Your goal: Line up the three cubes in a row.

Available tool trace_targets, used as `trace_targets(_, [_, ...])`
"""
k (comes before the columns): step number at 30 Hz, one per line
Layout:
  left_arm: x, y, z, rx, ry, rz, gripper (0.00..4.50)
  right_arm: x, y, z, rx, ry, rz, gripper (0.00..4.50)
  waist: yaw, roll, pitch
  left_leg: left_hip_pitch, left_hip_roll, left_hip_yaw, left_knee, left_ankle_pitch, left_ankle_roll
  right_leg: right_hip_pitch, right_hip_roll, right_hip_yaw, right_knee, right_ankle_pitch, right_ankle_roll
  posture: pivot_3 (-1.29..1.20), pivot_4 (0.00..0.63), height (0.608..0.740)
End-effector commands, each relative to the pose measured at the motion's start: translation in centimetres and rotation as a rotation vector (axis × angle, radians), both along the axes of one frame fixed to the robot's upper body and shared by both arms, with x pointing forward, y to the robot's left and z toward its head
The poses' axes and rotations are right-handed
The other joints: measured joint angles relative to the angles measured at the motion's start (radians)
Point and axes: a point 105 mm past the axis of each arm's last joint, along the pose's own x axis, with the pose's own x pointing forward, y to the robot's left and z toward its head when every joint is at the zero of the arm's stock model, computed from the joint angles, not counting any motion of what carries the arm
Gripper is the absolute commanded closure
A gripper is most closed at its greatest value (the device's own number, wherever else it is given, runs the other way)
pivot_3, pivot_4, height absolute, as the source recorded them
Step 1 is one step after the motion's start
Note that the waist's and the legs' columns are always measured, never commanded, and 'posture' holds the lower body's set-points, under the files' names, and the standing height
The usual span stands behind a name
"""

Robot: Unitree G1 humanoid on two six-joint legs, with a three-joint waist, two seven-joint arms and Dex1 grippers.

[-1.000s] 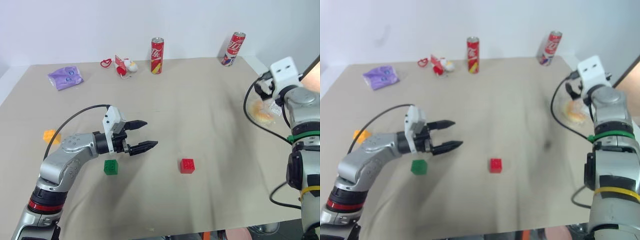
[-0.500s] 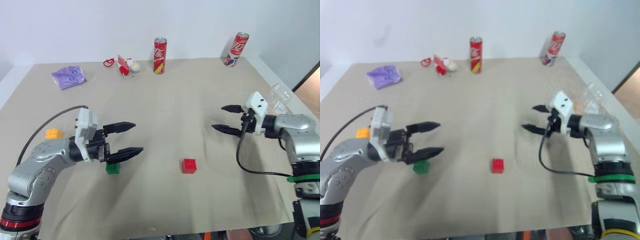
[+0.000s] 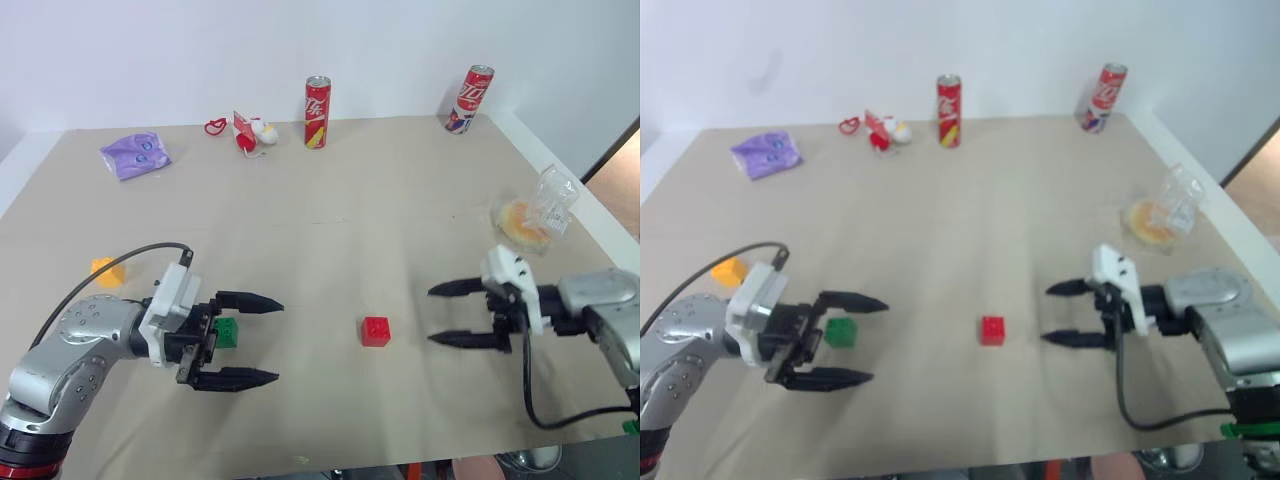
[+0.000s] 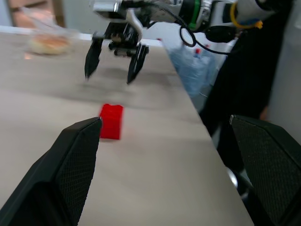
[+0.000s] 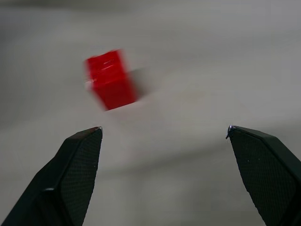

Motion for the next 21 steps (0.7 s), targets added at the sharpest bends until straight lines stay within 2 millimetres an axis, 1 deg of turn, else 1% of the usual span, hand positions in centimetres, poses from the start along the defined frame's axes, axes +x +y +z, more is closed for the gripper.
trace_targets(1, [-0.2, -0.4, 0.0, 0.012, -0.056, -0.05, 0.0, -0.2, 1.3, -0.5, 0.023, -0.038, 0.037, 0.09, -0.001, 0.0, 0.0, 0.0, 0.0, 0.0, 0.0, 0.0, 0.0, 0.0, 0.0, 0.0, 0.0, 0.0, 0.0, 0.0, 0.15, 0.74])
trace_targets(3, [0.1, -0.5, -0.3, 0.017, -0.074, -0.045, 0.0, 0.1, 1.7, -1.0, 0.043, -0.047, 0.035, 0.09, -0.001, 0.0, 0.0, 0.001, 0.0, 0.001, 0.0, 0.0, 0.0, 0.0, 0.0, 0.0, 0.0, 0.001, 0.001, 0.0, 0.15, 0.74])
trace_targets(8, [0.1, -0.2, -0.8, 0.03, -0.086, -0.03, 0.0, 0.3, 2.6, -1.4, 0.066, -0.052, 0.04, 0.09, -0.001, 0.0, 0.0, 0.0, 0.0, 0.001, 0.001, 0.0, 0.0, 0.0, 0.0, 0.0, 0.0, 0.001, 0.001, 0.0, 0.15, 0.74])
trace_targets(21, [-0.1, 0.7, -0.9, 0.041, -0.074, 0.019, 0.0, 0.4, 5.2, -2.8, 0.111, -0.049, 0.089, 0.09, -0.001, 0.0, 0.0, 0.0, 0.0, 0.0, 0.0, 0.0, 0.0, 0.0, 0.0, 0.0, 0.0, 0.0, 0.0, 0.0, 0.15, 0.74])
